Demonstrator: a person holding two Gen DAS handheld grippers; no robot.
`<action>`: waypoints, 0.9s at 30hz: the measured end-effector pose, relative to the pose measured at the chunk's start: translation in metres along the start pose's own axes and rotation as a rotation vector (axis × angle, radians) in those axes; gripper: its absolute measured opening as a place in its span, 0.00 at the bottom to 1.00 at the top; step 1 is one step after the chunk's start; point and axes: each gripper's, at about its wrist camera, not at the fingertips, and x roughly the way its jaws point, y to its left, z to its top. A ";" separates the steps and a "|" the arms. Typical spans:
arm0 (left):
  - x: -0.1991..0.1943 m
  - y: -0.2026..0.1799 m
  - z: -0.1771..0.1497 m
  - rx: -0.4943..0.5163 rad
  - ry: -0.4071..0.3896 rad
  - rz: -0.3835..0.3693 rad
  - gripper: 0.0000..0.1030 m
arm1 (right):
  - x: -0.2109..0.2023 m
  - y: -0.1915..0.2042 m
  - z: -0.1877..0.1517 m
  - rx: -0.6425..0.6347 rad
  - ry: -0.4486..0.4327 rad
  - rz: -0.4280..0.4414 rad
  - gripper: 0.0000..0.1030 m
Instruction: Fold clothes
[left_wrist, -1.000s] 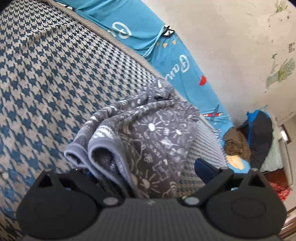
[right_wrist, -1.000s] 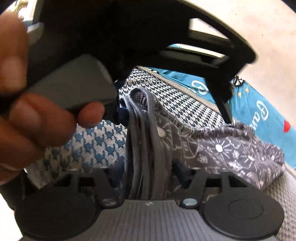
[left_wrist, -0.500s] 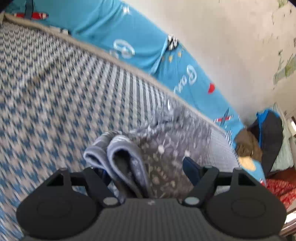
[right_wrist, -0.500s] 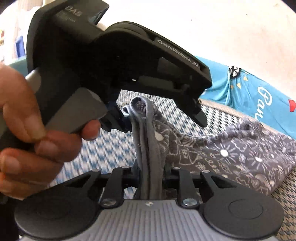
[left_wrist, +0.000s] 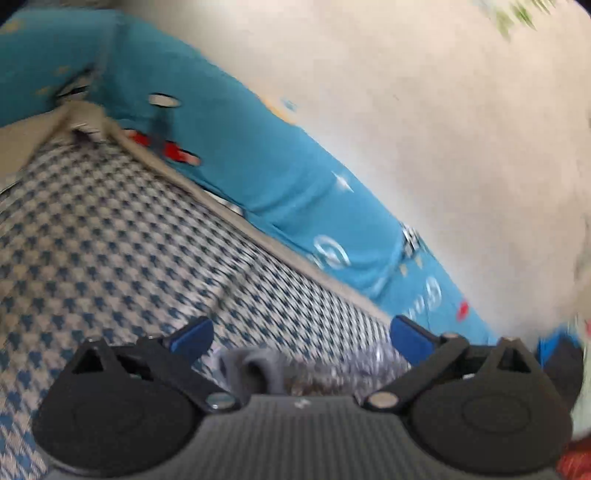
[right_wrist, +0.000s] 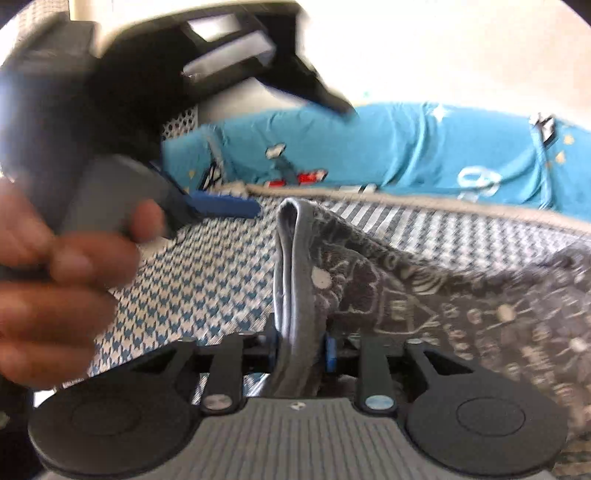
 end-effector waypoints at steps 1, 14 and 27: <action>-0.003 0.006 0.004 -0.019 -0.021 0.024 1.00 | 0.004 -0.001 -0.002 0.006 0.018 0.022 0.31; 0.031 -0.018 -0.028 0.073 0.075 0.186 1.00 | -0.080 -0.032 -0.028 -0.090 -0.020 0.007 0.48; 0.084 -0.062 -0.086 0.294 0.198 0.263 1.00 | -0.063 -0.163 0.002 0.012 -0.007 -0.127 0.23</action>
